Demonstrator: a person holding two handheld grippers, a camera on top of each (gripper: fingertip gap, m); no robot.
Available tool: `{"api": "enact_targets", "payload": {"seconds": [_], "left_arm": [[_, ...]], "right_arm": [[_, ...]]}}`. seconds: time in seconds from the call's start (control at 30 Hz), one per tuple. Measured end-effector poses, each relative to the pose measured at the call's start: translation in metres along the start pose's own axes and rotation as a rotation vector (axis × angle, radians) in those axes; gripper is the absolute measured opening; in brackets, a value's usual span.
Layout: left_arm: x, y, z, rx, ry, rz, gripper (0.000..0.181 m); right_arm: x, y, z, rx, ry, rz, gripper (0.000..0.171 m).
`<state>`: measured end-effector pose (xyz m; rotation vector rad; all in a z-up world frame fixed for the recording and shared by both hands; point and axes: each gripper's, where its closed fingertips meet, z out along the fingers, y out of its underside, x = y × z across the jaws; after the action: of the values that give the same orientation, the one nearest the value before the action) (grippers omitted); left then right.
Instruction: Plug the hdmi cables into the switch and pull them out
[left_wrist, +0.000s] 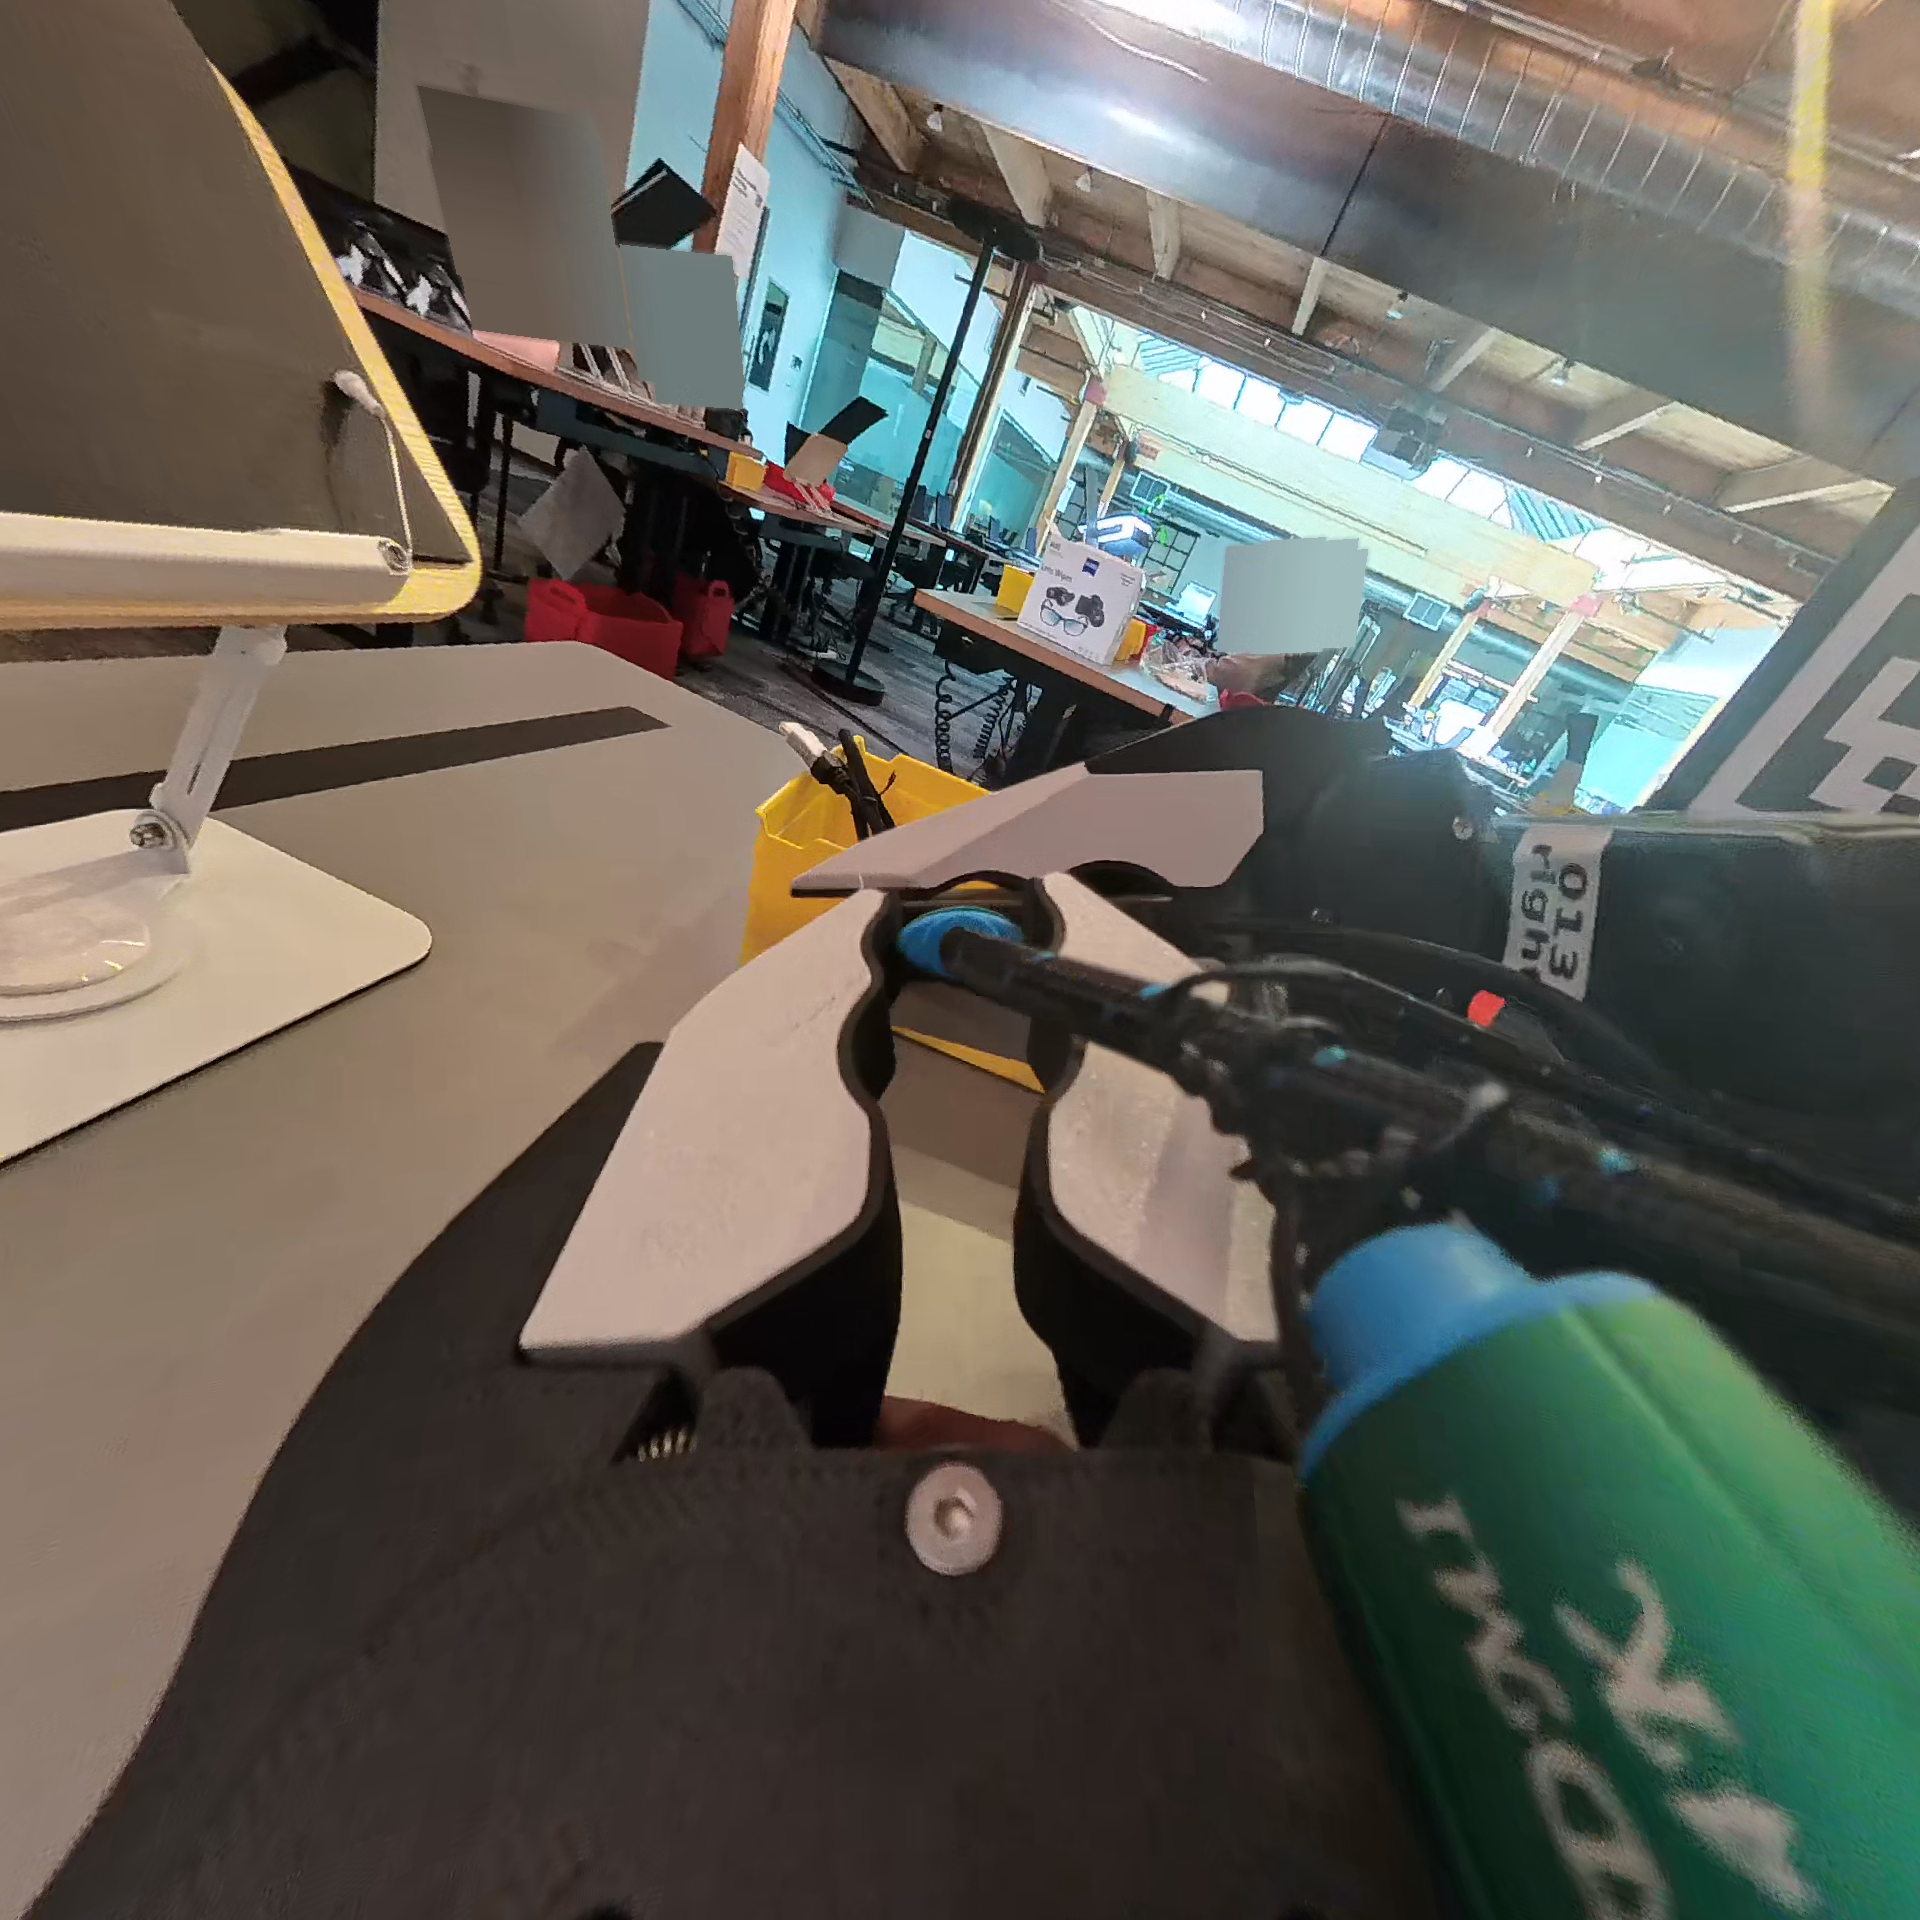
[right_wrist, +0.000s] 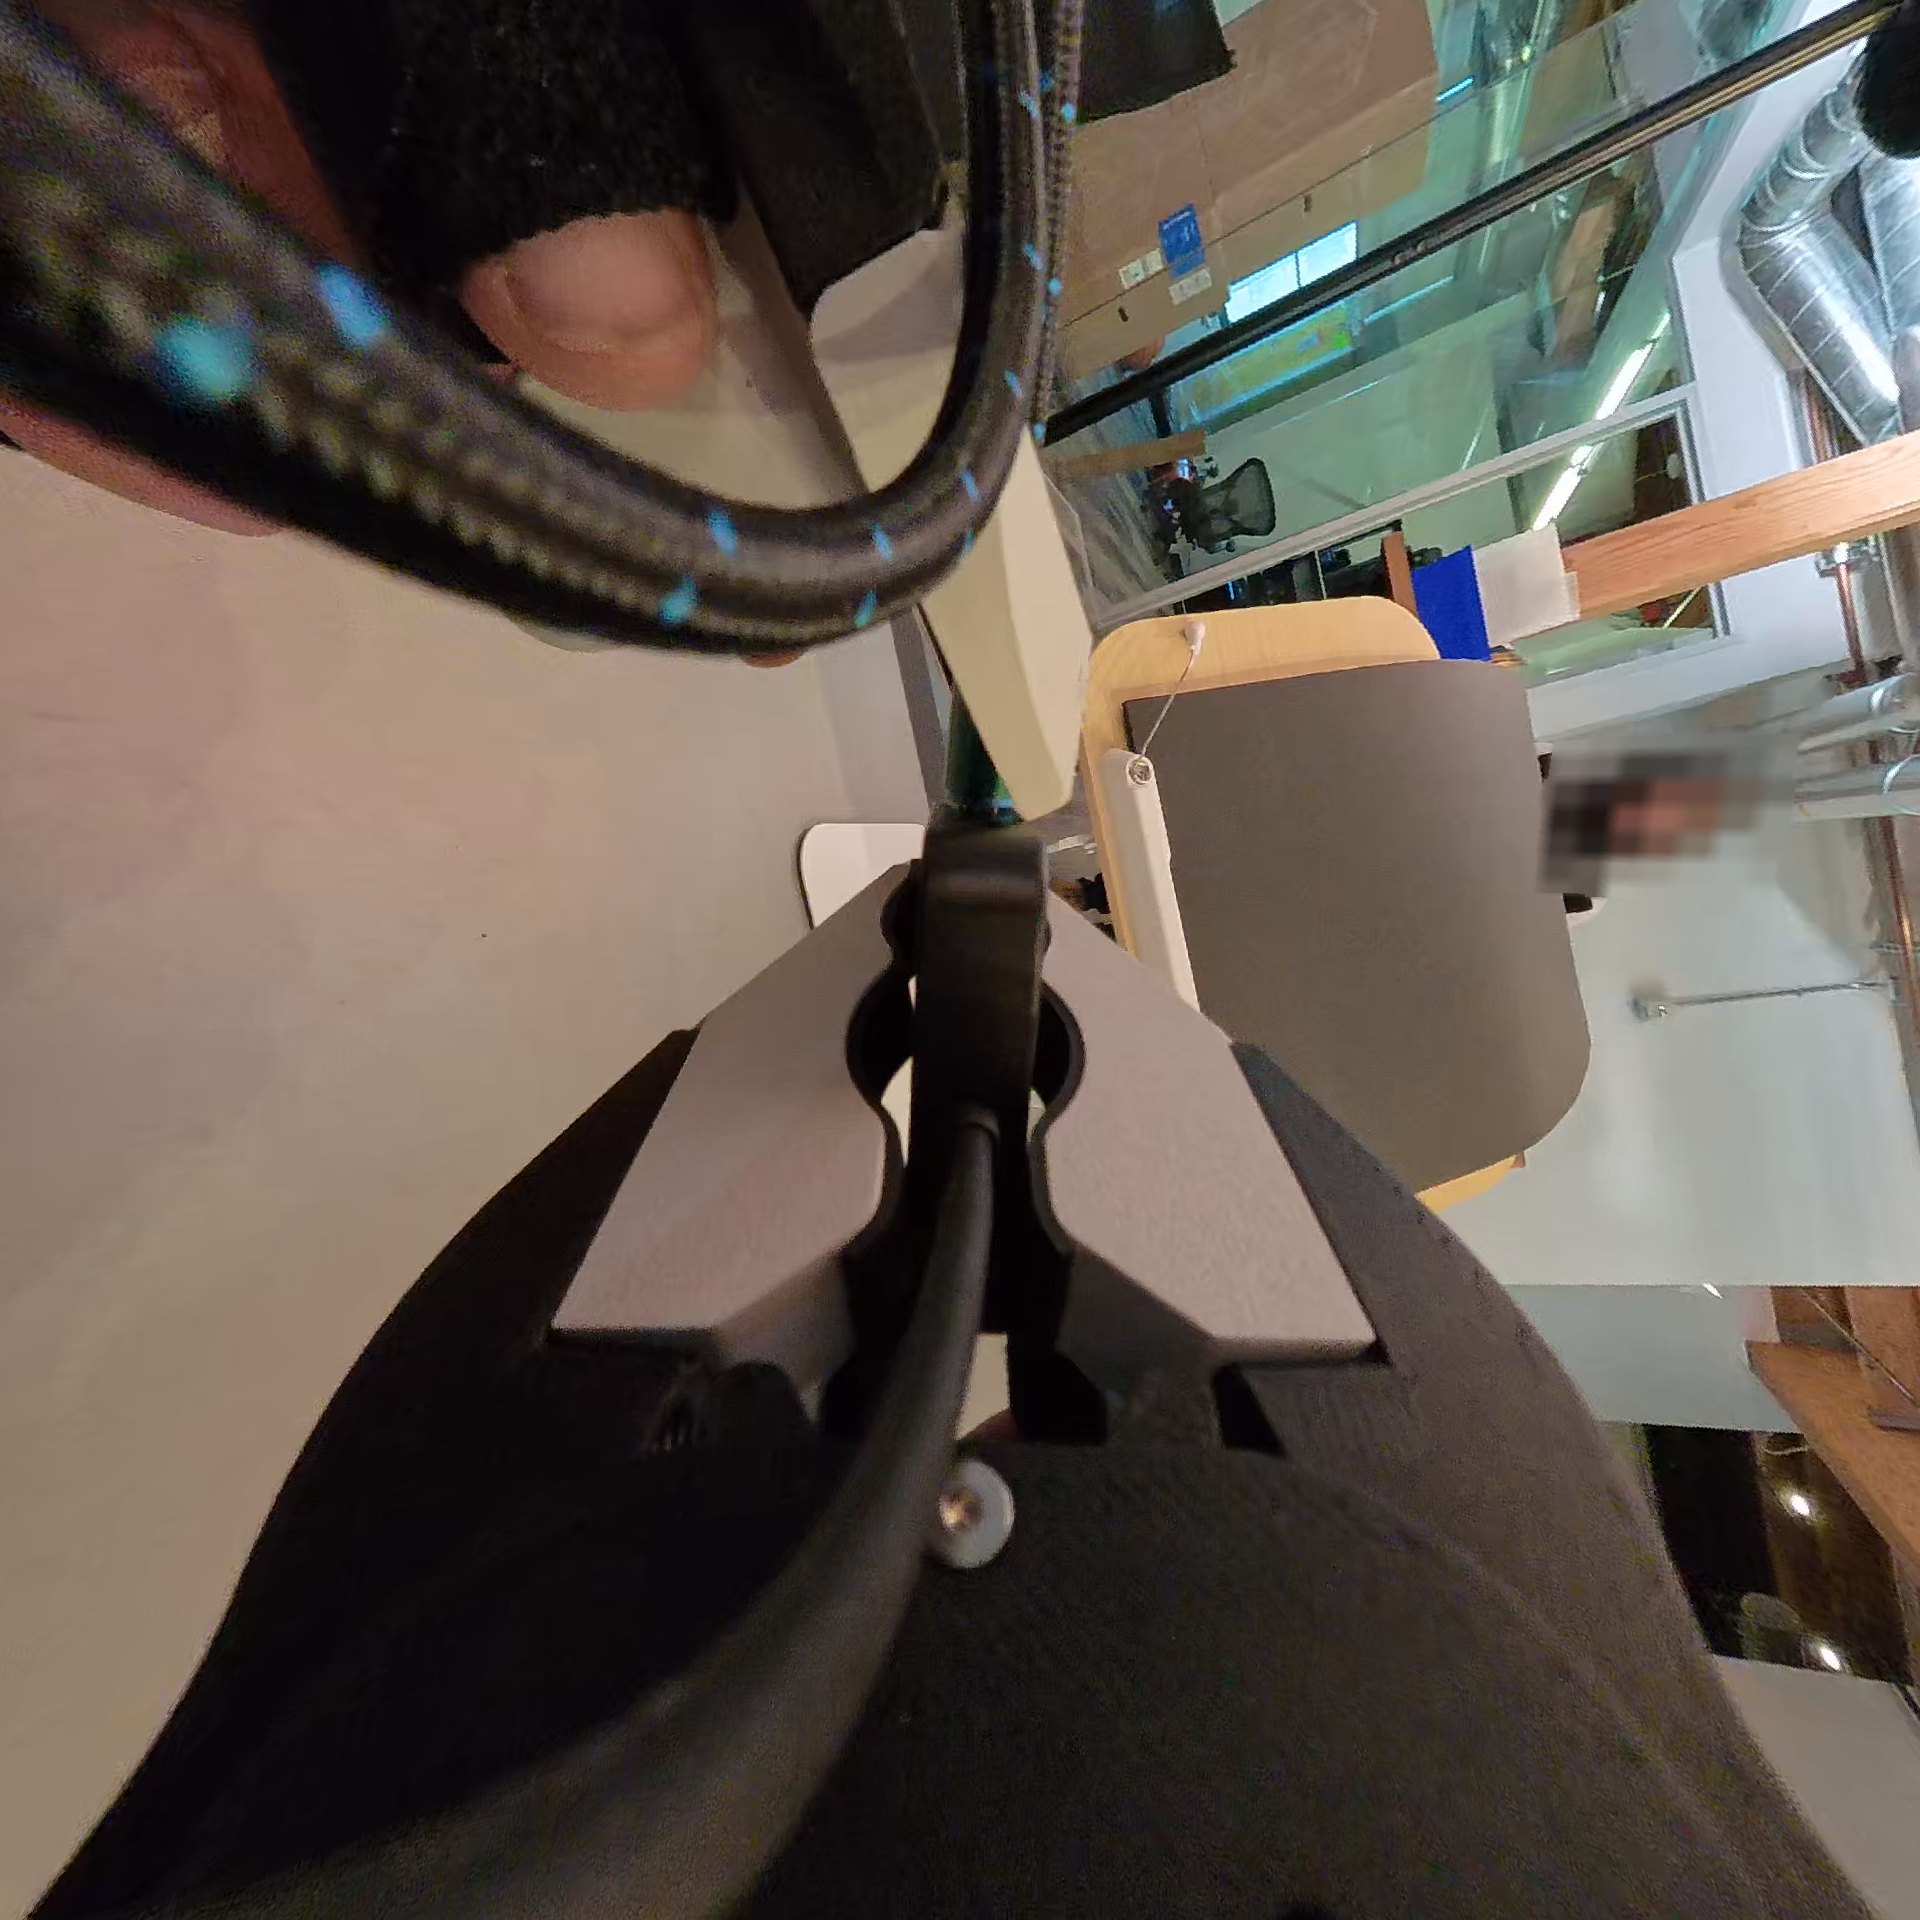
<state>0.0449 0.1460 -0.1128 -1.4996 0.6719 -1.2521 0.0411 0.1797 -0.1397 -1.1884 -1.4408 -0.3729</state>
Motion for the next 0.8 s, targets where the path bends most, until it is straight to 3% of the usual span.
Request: {"api": "enact_targets", "payload": {"seconds": [0.43,0.53,0.67,0.8], "left_arm": [[0.005,0.005,-0.002,-0.055,0.038,0.034,0.018],[-0.023,-0.012,-0.020,0.031,-0.062,-0.025,0.018],[-0.001,-0.012,-0.007,-0.012,-0.009,0.104,0.019],[-0.015,-0.015,-0.012,-0.010,-0.066,0.158,0.019]], "right_arm": [[0.000,0.002,-0.006,-0.001,-0.051,-0.016,0.013],[0.024,0.033,-0.015,-0.057,0.006,0.107,0.013],[0.024,0.008,-0.014,-0.001,-0.002,0.091,0.012],[0.025,0.019,-0.014,-0.020,0.011,0.097,0.012]]}}
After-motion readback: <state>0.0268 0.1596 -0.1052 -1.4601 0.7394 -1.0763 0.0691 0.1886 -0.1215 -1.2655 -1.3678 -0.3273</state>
